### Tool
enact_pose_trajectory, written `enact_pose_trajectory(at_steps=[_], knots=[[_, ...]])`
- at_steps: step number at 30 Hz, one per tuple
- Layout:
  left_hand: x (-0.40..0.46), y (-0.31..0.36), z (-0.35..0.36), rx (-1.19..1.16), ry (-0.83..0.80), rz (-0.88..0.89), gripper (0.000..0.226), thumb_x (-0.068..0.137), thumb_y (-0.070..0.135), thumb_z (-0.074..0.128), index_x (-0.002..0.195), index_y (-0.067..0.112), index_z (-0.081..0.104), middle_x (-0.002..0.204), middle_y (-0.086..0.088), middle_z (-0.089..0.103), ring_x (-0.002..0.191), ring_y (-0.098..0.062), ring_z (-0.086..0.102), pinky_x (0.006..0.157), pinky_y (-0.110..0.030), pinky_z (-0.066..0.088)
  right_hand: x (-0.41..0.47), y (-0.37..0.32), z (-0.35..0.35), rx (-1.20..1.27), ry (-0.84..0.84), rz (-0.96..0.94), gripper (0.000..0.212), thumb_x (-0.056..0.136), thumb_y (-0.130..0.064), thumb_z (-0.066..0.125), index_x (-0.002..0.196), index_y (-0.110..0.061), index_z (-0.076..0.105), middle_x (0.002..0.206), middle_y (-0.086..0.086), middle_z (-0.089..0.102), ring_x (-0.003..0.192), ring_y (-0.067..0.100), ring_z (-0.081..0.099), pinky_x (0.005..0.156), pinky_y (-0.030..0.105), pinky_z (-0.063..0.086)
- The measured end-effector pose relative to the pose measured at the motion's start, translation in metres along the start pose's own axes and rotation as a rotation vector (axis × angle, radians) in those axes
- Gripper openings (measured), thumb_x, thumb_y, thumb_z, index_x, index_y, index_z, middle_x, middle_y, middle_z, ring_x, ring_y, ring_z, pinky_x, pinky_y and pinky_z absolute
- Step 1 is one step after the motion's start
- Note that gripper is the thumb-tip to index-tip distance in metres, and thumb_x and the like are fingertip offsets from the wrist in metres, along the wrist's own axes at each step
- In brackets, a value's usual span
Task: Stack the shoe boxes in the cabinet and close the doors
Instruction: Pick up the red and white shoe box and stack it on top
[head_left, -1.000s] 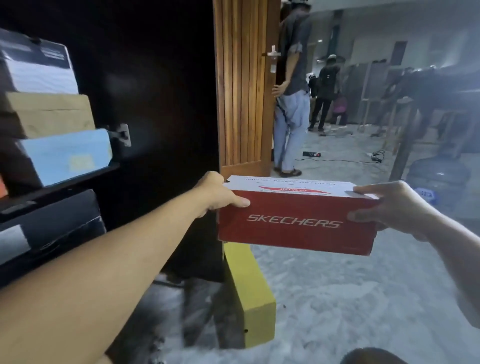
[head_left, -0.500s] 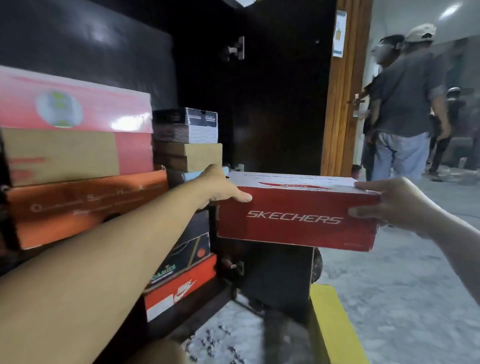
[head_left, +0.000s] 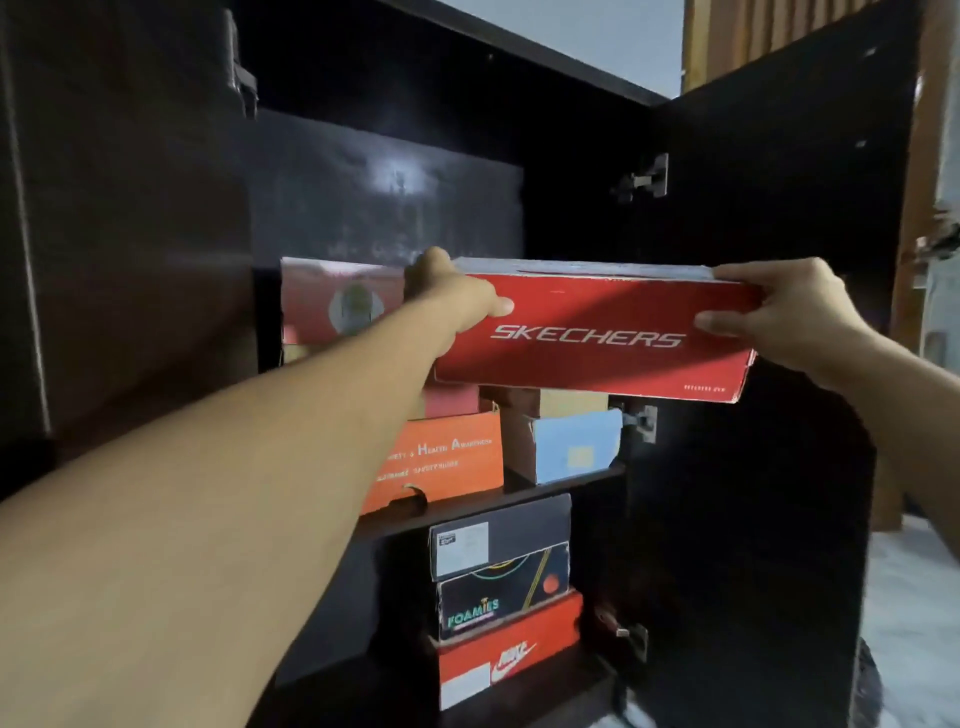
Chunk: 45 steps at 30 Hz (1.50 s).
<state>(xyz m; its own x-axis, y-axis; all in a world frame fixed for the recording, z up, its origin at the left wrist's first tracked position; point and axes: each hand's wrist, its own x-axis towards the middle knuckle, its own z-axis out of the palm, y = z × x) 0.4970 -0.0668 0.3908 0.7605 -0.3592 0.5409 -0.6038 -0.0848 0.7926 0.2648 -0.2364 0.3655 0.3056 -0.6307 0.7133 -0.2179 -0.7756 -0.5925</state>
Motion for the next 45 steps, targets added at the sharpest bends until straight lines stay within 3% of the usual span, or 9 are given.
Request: enact_pose_trajectory(at_steps=[8, 14, 18, 25, 29, 32, 34, 39, 45], knots=[[0.071, 0.037, -0.021, -0.101, 0.212, 0.049, 0.093, 0.074, 0.014, 0.082, 0.148, 0.02, 0.026, 0.147, -0.001, 0.038, 0.13, -0.023, 0.045, 0.104, -0.041, 0.045, 0.086, -0.036, 0.045, 0.13, 0.117, -0.067, 0.059, 0.069, -0.024, 0.087, 0.123, -0.022, 0.065, 0.121, 0.006, 0.065, 0.105, 0.019, 0.064, 0.096, 0.038, 0.052], [0.117, 0.028, -0.04, -0.034, 0.364, 0.039, 0.094, 0.079, 0.011, 0.078, 0.153, 0.018, 0.02, 0.153, -0.003, 0.031, 0.138, -0.023, 0.037, 0.109, -0.033, 0.038, 0.139, -0.062, 0.1, 0.177, 0.111, -0.141, 0.051, 0.076, 0.0, 0.072, 0.122, -0.02, 0.066, 0.116, 0.008, 0.068, 0.103, 0.019, 0.064, 0.091, 0.025, 0.051], [0.143, 0.016, -0.053, 0.022, 0.491, 0.018, 0.097, 0.081, 0.01, 0.076, 0.154, 0.009, 0.012, 0.159, -0.009, 0.02, 0.147, -0.02, 0.02, 0.118, -0.027, 0.02, 0.163, -0.078, 0.136, 0.215, 0.095, -0.177, 0.05, 0.077, 0.003, 0.066, 0.121, -0.02, 0.067, 0.105, 0.004, 0.067, 0.105, 0.019, 0.06, 0.092, 0.02, 0.046], [0.18, -0.013, -0.075, 0.058, 0.628, -0.007, 0.086, 0.075, 0.007, 0.076, 0.148, 0.017, 0.031, 0.149, -0.004, 0.041, 0.136, -0.024, 0.041, 0.112, -0.037, 0.036, 0.198, -0.095, 0.205, 0.304, 0.028, -0.168, 0.049, 0.076, 0.005, 0.067, 0.116, -0.023, 0.068, 0.106, 0.004, 0.067, 0.088, 0.013, 0.057, 0.077, 0.016, 0.043], [0.188, -0.029, -0.091, 0.078, 0.592, 0.016, 0.095, 0.071, 0.003, 0.074, 0.15, 0.031, 0.03, 0.143, -0.001, 0.05, 0.131, -0.022, 0.048, 0.109, -0.034, 0.041, 0.209, -0.101, 0.241, 0.301, 0.03, -0.11, 0.055, 0.078, 0.0, 0.067, 0.126, -0.027, 0.059, 0.115, 0.007, 0.066, 0.105, 0.024, 0.061, 0.084, 0.022, 0.043], [0.189, -0.039, -0.106, 0.105, 0.536, 0.02, 0.105, 0.072, -0.001, 0.077, 0.154, 0.028, 0.019, 0.146, 0.002, 0.046, 0.131, -0.018, 0.047, 0.108, -0.03, 0.041, 0.216, -0.108, 0.264, 0.302, 0.013, -0.106, 0.06, 0.079, -0.001, 0.061, 0.133, -0.027, 0.051, 0.116, 0.009, 0.065, 0.108, 0.028, 0.06, 0.081, 0.024, 0.041], [0.191, -0.048, -0.112, 0.115, 0.492, 0.023, 0.108, 0.06, 0.003, 0.081, 0.151, 0.024, 0.028, 0.137, 0.005, 0.054, 0.121, -0.017, 0.055, 0.104, -0.034, 0.047, 0.221, -0.112, 0.273, 0.298, 0.012, -0.104, 0.058, 0.078, -0.002, 0.06, 0.13, -0.026, 0.051, 0.113, 0.009, 0.066, 0.107, 0.029, 0.06, 0.081, 0.026, 0.041], [0.194, -0.057, -0.114, 0.153, 0.462, 0.031, 0.089, 0.058, 0.002, 0.082, 0.136, 0.021, 0.044, 0.118, 0.001, 0.065, 0.105, -0.021, 0.065, 0.093, -0.038, 0.055, 0.226, -0.118, 0.283, 0.29, -0.001, -0.087, 0.052, 0.081, -0.002, 0.058, 0.128, -0.023, 0.049, 0.113, 0.011, 0.064, 0.108, 0.033, 0.059, 0.089, 0.034, 0.046], [0.189, -0.063, -0.111, 0.199, 0.465, 0.073, 0.062, 0.068, -0.003, 0.077, 0.119, 0.021, 0.053, 0.105, 0.002, 0.065, 0.095, -0.019, 0.064, 0.079, -0.026, 0.05, 0.225, -0.114, 0.292, 0.28, -0.02, -0.101, 0.055, 0.083, -0.002, 0.059, 0.133, -0.02, 0.045, 0.118, 0.012, 0.063, 0.112, 0.032, 0.058, 0.091, 0.035, 0.046]])
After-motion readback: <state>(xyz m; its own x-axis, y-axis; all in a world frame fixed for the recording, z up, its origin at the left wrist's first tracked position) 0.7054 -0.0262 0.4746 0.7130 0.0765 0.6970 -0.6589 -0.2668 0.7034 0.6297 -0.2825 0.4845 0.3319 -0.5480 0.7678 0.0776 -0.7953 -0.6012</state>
